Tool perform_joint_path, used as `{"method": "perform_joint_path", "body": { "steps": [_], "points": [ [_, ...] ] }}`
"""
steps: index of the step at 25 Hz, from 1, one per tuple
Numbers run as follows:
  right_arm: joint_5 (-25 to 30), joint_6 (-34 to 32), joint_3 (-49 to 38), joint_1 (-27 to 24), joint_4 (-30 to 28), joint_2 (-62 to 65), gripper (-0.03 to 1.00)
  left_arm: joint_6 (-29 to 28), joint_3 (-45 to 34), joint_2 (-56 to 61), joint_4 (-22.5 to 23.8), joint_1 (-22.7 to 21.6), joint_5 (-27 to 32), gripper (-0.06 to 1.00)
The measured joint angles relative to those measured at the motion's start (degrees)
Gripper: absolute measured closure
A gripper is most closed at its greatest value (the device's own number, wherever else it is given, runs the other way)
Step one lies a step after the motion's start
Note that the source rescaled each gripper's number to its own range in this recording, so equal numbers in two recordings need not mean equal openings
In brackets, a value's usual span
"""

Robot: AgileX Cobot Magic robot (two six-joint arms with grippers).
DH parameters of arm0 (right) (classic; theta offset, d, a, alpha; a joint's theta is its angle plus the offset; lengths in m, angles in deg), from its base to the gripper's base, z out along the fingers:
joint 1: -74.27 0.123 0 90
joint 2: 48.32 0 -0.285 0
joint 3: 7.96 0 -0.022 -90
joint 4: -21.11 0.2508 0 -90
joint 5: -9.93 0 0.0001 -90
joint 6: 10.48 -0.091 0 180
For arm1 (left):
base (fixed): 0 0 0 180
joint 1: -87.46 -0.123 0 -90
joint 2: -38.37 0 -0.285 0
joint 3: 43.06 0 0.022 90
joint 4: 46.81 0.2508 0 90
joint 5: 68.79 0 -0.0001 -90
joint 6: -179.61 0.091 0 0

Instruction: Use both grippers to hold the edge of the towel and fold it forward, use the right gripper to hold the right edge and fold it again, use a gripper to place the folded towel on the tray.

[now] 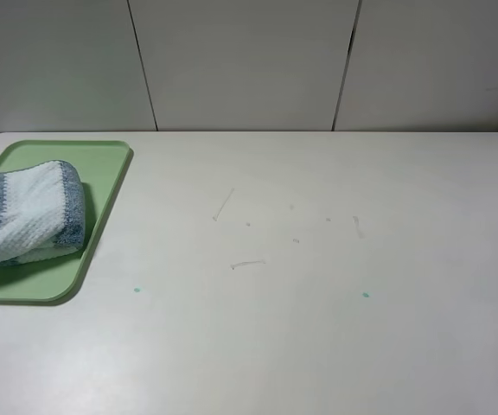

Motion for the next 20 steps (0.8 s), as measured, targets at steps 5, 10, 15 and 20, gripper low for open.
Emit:
{"method": "perform_joint_path", "body": {
  "steps": [5,10,15,20],
  "points": [
    [0.0,0.0,0.0,0.0,0.0,0.0,-0.03,5.2,0.0,0.0,-4.2,0.0,-0.1,-0.05],
    [0.0,0.0,0.0,0.0,0.0,0.0,-0.03,11.5,0.0,0.0,-9.0,0.0,0.0,-0.05],
    [0.0,0.0,0.0,0.0,0.0,0.0,-0.03,11.9,0.0,2.3,-9.4,0.0,0.1,-0.05],
    [0.0,0.0,0.0,0.0,0.0,0.0,-0.03,11.9,0.0,5.1,-9.4,0.0,0.1,-0.05]
  ]
}}
